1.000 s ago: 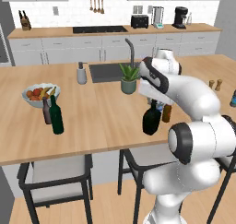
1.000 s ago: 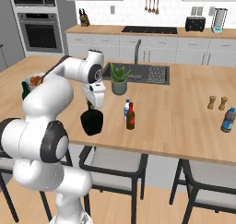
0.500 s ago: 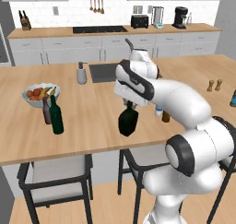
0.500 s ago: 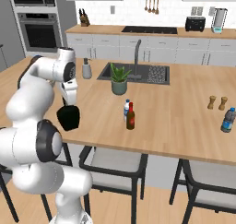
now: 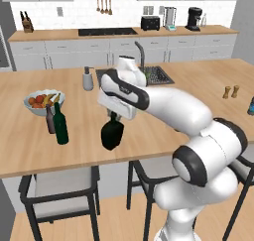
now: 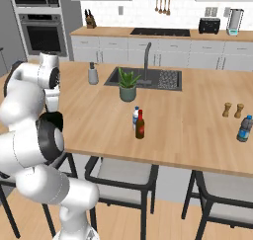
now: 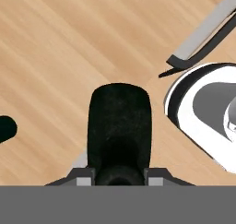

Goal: Move the plastic bottles in the middle to the plastics group, and the glass bottles in the middle to the glass group.

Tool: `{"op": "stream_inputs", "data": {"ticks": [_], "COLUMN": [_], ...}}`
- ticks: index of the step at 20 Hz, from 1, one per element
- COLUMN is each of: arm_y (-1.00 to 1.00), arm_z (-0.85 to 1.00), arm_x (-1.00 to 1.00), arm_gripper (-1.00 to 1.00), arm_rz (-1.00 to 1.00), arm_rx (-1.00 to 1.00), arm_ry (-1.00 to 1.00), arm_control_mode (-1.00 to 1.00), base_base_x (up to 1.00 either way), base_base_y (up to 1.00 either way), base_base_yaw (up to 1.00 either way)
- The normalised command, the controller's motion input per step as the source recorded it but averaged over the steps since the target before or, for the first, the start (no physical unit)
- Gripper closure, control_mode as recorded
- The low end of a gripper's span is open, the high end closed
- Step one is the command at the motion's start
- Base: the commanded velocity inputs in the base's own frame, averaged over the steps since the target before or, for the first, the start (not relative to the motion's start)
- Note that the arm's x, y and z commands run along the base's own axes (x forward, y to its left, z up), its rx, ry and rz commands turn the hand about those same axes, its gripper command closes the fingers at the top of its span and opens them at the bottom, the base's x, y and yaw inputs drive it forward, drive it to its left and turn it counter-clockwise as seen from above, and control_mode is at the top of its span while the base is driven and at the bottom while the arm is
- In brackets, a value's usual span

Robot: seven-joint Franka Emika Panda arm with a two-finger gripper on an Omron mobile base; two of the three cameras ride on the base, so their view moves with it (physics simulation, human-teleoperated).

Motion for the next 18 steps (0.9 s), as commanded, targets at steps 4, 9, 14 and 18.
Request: {"op": "stream_inputs", "data": {"ticks": [4,9,14,18], "arm_y": [0.66,0.44,0.32,0.25], "arm_z": [-0.04,0.00,-0.05,-0.13], "arm_x": [0.08,0.15,0.12,0.10], "arm_gripper": [1.00,1.00,1.00,1.00], "arm_rz": [0.00,0.00,0.00,0.00], "arm_rx": [0.00,0.03,0.06,0.09], "arm_ry": [-0.05,-0.04,0.00,0.00], "arm_control_mode": [-1.00,-1.00,-1.00,-1.00], "base_base_x": [0.00,0.00,0.00,0.00], "base_base_y": [0.00,0.00,0.00,0.00], "base_base_yaw": [0.00,0.00,0.00,0.00]}}
